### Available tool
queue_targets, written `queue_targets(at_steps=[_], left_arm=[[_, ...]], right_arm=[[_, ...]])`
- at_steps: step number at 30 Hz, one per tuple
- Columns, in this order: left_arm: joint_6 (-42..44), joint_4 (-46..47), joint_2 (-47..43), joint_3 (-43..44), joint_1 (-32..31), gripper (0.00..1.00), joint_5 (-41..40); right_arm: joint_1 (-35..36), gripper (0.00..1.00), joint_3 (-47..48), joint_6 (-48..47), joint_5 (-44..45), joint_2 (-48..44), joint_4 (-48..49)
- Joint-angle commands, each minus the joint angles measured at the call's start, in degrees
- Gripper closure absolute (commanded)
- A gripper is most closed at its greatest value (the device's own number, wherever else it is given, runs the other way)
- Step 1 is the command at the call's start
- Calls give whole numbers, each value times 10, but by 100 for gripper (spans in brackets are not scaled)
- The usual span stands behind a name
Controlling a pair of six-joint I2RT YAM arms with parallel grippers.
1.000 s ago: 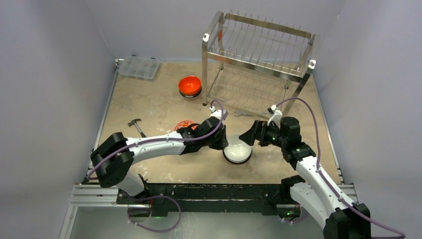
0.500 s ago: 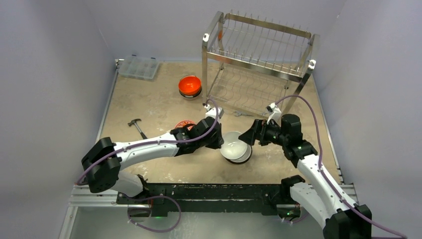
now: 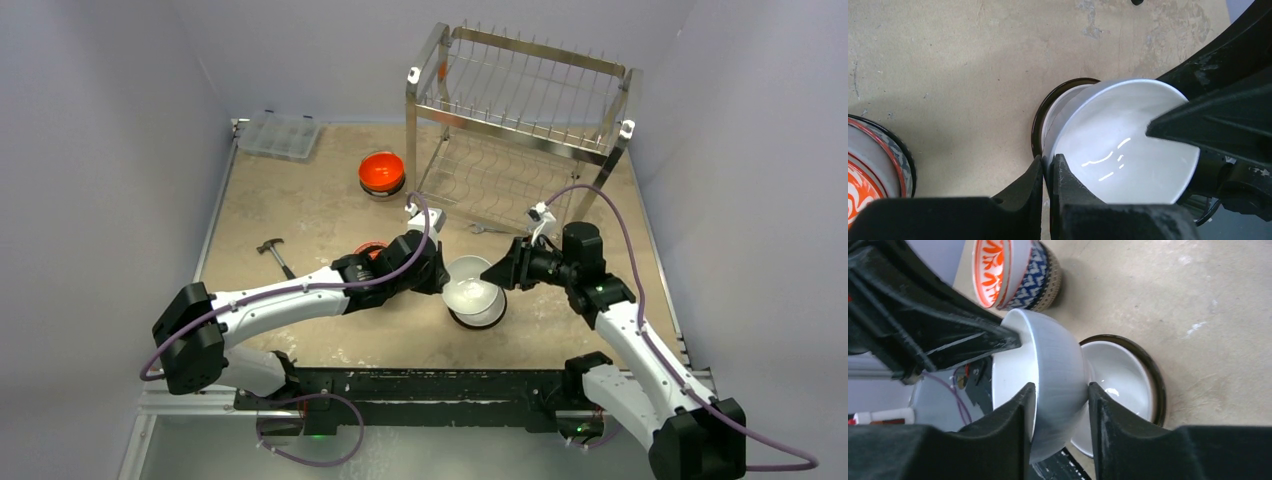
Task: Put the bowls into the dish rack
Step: Pick up the bowl from the center of the board.
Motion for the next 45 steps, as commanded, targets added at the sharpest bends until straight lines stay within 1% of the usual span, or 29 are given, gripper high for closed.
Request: queue_targets(at_steps=[1,2,4,7,9,14,18,21,22,26,29,33,36,39,43,45], left_arm=[[2,35,-27,32,-3,100,4],[2,35,-26,33,-3,100,5],[2,33,-25,32,-3,100,4],[0,29,-27,32,-3,86,1],[-1,25,-29,31,-3,76,-3],[-8,20,-39,27,-3,42,-13],[-25,27,-52,13,-3,19,-8],[-36,54,-65,-3,-2,5,13],[-41,65,-71,-9,-2,2,20],[-69,98,-83,-33,3,1,55],[-97,125,-84,-55,10,1,97],[-143,216,-81,-99,23,1,165],[-180,289,-72,-132,28,1,198],[-209,358,-48,-148,28,1,222],[-247,437,5,-148,28,2,260],[-269,479,33,-149,28,4,278]], right_arm=[[4,66,23,-6,-26,2,19],[3,74,23,-6,-25,3,18],[3,85,23,-8,-23,4,17],[4,100,21,-13,-16,7,15],[3,100,20,-17,-14,9,13],[3,100,22,-24,-4,6,4],[3,100,26,-25,14,-2,-1],[4,100,29,-25,22,-9,0],[3,100,30,-25,24,-9,2],[3,100,35,-25,26,-6,5],[3,100,39,-23,25,-7,8],[4,100,47,-18,24,-15,9],[3,100,51,-14,21,-21,9],[4,100,52,-11,21,-26,9],[3,100,48,-9,25,-32,12],[3,100,47,-9,25,-33,12]])
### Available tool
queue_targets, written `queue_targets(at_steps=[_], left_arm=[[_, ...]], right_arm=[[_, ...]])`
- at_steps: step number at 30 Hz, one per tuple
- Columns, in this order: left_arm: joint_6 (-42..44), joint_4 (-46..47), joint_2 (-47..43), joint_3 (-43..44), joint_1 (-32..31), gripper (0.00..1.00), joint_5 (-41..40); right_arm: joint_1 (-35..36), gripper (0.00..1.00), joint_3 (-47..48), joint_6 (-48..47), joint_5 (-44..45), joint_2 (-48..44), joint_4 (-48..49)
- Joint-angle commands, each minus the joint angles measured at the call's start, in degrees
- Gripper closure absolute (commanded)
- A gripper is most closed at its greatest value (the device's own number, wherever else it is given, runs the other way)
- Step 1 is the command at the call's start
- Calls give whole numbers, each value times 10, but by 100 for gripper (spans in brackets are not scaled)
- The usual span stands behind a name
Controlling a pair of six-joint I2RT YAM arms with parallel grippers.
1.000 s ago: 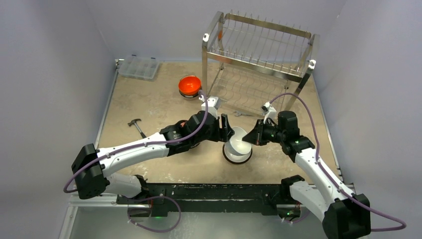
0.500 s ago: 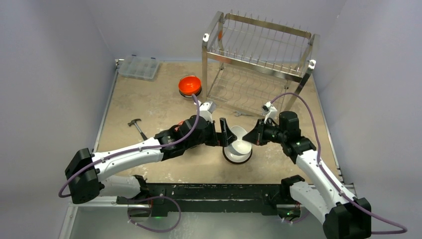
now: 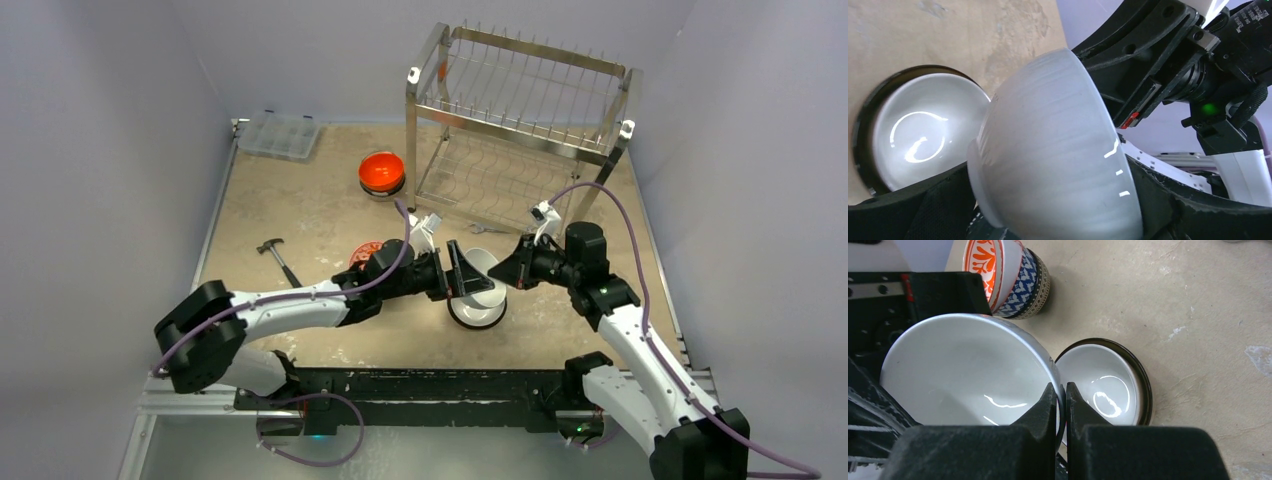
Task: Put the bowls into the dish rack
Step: Pick up the bowl from the center of the board.
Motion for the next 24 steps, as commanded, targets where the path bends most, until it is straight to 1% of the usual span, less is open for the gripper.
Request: queue_targets(at_steps=[1,4,10,12,14,15,17,19,21,24], left_arm=[[-66,145,52,-7,0,6,65],[-82,175,73,-8,-1,10,75],[-83,164,67,-14,-2,16,66],[-84,163,68,-15,-2,20,66],[-85,162,69,-15,-2,28,67],[-84,159,68,-15,-2,30,67],[-80,151,66,-13,-2,28,67],[-70,127,60,-8,-2,21,59],[-60,97,54,-2,-2,17,50],[-55,91,53,2,-2,16,48]], right_arm=[[2,100,32,15,-15,-14,40],[1,100,34,9,-4,-14,34],[1,100,35,1,17,-17,22],[1,100,35,0,19,-17,22],[1,100,38,-5,22,-16,17],[1,100,41,-9,29,-15,11],[1,100,50,-20,43,-15,-2],[2,100,59,-27,54,-15,-12],[1,100,65,-31,61,-16,-17],[1,100,67,-31,54,-15,-16]])
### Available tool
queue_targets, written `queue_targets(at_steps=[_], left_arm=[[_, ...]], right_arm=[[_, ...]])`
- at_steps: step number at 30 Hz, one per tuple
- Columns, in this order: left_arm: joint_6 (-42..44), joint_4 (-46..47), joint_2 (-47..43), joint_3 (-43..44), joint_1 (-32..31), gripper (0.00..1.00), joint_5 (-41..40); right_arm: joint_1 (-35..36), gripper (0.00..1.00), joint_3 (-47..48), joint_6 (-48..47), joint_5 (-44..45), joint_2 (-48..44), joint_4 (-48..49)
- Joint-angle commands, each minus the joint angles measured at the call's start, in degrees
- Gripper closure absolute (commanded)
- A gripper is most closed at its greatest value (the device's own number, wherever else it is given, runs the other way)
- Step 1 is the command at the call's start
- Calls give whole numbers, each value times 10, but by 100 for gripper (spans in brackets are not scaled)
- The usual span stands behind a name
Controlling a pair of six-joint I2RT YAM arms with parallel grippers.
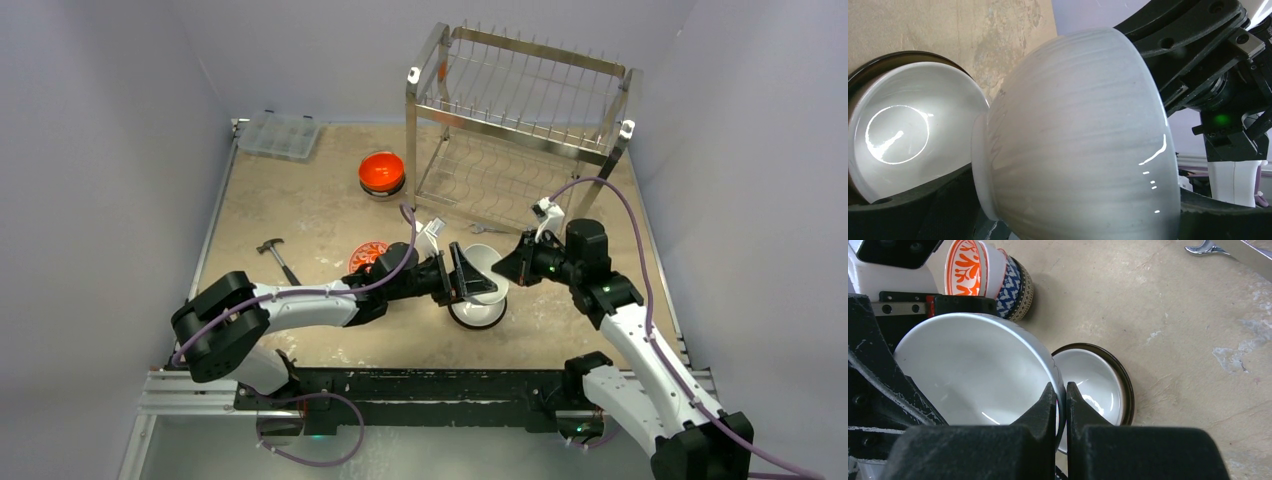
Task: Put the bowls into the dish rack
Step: Pick up the bowl from the center of the board.
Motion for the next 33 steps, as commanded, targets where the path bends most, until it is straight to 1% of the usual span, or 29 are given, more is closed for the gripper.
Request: queue_targets(at_steps=[1,4,12,18,21,24,26,30,33], left_arm=[[19,-8,-16,18,-1,18,1],[18,6,-8,19,-1,20,6],[22,7,-1,27,-2,20,-6],[22,5,8,39,-1,28,-6],[24,3,12,42,1,34,-12],[28,-1,13,44,2,43,-11],[29,-2,12,44,4,47,-12],[36,-11,0,42,13,52,-11],[41,-19,-13,39,18,53,-11]], right_arm=[[-3,100,38,-2,-2,-9,19],[-3,100,31,2,-19,-5,27],[-2,100,22,11,-29,-2,41],[-3,100,21,12,-25,-1,44],[-2,99,23,8,-23,-2,38],[-3,92,24,7,-18,-4,36],[-3,88,24,6,-16,-5,36],[-3,79,25,6,-16,-4,35],[-3,74,25,6,-17,-1,34]])
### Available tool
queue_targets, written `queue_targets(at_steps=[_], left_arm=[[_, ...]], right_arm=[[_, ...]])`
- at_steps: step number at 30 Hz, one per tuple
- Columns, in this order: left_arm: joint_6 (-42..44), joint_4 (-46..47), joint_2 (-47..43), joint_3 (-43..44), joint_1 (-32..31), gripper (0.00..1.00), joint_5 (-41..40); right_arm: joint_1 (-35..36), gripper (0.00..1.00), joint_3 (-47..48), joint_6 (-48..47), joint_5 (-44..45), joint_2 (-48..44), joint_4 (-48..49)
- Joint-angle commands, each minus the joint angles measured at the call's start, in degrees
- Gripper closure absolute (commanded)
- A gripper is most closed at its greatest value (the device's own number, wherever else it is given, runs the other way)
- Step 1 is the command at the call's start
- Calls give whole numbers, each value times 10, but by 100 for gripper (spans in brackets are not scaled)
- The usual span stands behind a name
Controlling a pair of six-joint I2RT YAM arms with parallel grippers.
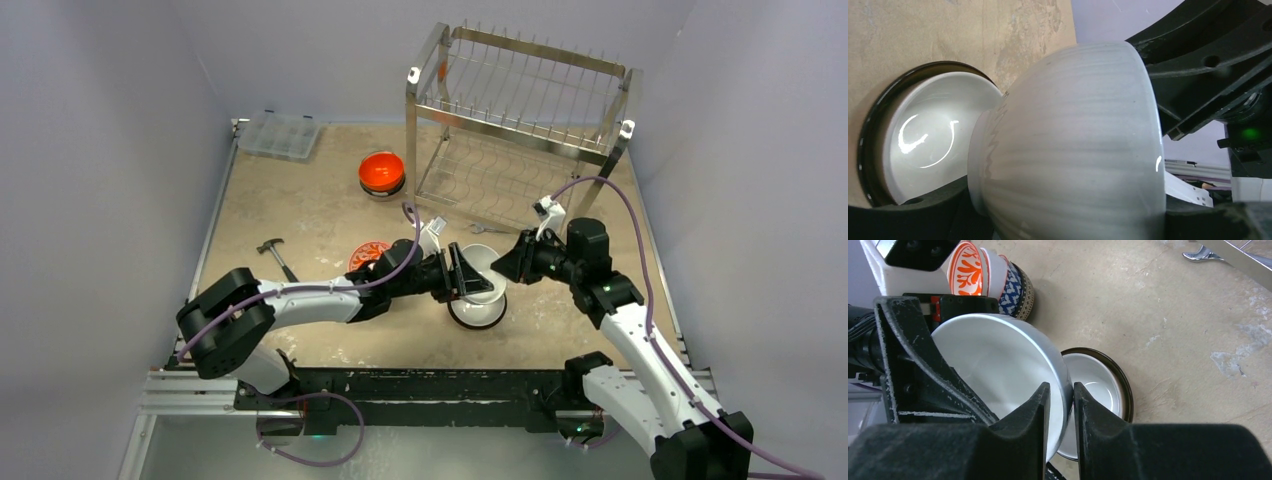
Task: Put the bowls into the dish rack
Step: Pick up the bowl from the center of the board, then adjust the dish rack at the center of the board.
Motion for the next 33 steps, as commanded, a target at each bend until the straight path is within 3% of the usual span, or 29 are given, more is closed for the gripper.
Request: queue_targets(at_steps=[1,9,14,19,26,30,33], left_arm=[[22,10,-33,18,14,54,5],[24,-8,-76,-12,47,57,6],[33,-37,-107,-29,74,57,9],[47,-68,-135,-32,88,57,6],[50,-76,-148,-36,90,57,9],[47,-68,-148,-41,90,57,11],[44,-59,-147,-46,91,57,15]], right_arm=[[-1,70,24,6,-20,-3,28],[-2,42,29,19,-6,-12,23],[-2,32,29,32,68,-33,19],[-2,30,20,61,224,-52,11],[-4,5,-6,111,486,-39,28],[-23,6,-5,121,572,-10,54],[-61,9,-1,108,580,6,91]])
